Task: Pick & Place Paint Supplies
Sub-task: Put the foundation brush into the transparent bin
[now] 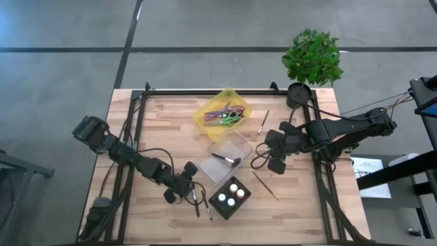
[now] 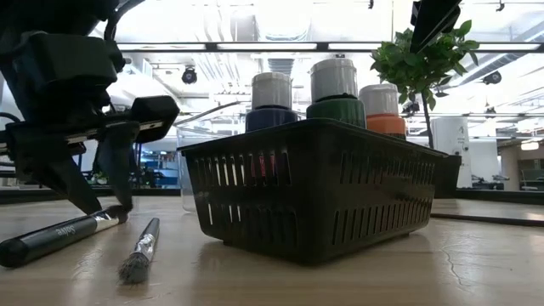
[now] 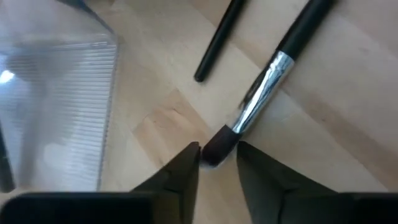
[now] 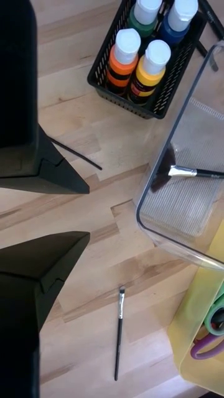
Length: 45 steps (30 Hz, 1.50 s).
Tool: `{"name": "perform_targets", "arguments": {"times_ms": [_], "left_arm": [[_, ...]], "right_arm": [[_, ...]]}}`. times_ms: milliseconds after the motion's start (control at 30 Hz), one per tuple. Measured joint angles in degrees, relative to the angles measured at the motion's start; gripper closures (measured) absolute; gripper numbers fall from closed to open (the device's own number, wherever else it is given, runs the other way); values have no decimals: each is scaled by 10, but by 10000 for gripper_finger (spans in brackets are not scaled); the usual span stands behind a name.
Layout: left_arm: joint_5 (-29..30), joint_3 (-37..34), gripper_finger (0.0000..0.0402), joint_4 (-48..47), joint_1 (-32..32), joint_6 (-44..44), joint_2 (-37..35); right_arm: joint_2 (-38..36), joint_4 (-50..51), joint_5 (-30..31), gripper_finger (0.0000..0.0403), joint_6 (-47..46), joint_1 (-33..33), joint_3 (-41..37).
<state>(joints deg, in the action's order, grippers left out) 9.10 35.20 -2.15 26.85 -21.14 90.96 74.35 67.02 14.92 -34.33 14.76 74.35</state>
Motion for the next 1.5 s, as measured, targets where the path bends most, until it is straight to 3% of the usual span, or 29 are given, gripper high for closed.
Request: {"name": "perform_targets", "arguments": {"times_ms": [267, 700, 867, 1033, 1167, 1333, 1500], "left_arm": [[-33, 0, 392, -7, 0, 6, 0], [-103, 0, 399, -16, 30, 17, -1], [-141, 2, 400, 26, 58, 16, -19], [-130, 13, 400, 89, 82, -6, -74], [-96, 16, 400, 134, 94, -45, -131], [66, 16, 401, 205, 91, -56, -164], [152, 16, 401, 254, 45, 4, -160]], "right_arm": [[0, 0, -2, 296, -1, 0, 0], [0, 0, -4, 296, -2, 0, 0], [0, 0, -4, 296, -2, 0, 0], [0, -1, -4, 296, -2, 0, 0], [0, -1, -4, 296, -2, 0, 0], [0, -1, -3, 296, -1, 0, 0], [0, -1, -2, 296, 0, 0, 0]]}}
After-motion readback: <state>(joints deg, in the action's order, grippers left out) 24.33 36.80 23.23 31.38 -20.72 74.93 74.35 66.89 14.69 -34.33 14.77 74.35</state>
